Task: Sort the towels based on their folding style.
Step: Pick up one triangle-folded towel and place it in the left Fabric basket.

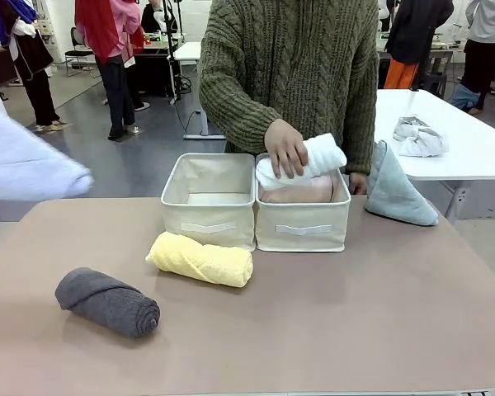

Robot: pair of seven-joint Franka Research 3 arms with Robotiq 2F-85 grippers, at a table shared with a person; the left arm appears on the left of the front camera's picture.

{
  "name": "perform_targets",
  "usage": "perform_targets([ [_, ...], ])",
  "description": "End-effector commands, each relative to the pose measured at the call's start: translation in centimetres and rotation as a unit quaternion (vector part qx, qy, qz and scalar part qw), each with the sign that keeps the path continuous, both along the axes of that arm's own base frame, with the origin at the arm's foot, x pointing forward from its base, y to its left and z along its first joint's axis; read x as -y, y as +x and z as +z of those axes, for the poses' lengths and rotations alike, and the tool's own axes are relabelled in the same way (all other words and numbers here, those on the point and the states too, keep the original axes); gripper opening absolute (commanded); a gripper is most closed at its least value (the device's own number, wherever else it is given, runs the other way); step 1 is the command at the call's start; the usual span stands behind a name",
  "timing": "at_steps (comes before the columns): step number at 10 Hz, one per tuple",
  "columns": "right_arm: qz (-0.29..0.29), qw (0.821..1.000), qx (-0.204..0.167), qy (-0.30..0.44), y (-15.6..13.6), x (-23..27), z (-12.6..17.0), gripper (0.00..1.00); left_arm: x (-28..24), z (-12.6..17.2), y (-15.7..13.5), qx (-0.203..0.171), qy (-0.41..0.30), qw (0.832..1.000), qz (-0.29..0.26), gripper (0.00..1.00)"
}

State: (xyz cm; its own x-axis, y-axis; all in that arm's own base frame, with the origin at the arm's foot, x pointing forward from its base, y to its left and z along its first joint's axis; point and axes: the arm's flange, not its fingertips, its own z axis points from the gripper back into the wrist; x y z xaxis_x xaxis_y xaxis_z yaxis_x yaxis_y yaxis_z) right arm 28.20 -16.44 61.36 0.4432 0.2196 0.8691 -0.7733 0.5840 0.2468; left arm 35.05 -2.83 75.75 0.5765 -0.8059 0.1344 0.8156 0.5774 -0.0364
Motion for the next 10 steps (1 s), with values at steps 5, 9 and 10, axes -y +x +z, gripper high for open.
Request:
perform_targets([
  [5,0.006,1.000,0.010,0.010,0.1,0.0,0.0,1.00,3.4,-0.3,0.9,-0.010,0.000,1.000,0.010,0.12],
  [9,0.006,1.000,0.010,0.010,0.1,0.0,0.0,1.00,11.8,-1.2,6.3,-0.032,-0.006,0.997,0.075,0.12],
  [10,0.006,1.000,0.010,0.010,0.1,0.0,0.0,1.00,14.0,-1.1,7.8,-0.013,-0.002,0.996,0.085,0.12],
])
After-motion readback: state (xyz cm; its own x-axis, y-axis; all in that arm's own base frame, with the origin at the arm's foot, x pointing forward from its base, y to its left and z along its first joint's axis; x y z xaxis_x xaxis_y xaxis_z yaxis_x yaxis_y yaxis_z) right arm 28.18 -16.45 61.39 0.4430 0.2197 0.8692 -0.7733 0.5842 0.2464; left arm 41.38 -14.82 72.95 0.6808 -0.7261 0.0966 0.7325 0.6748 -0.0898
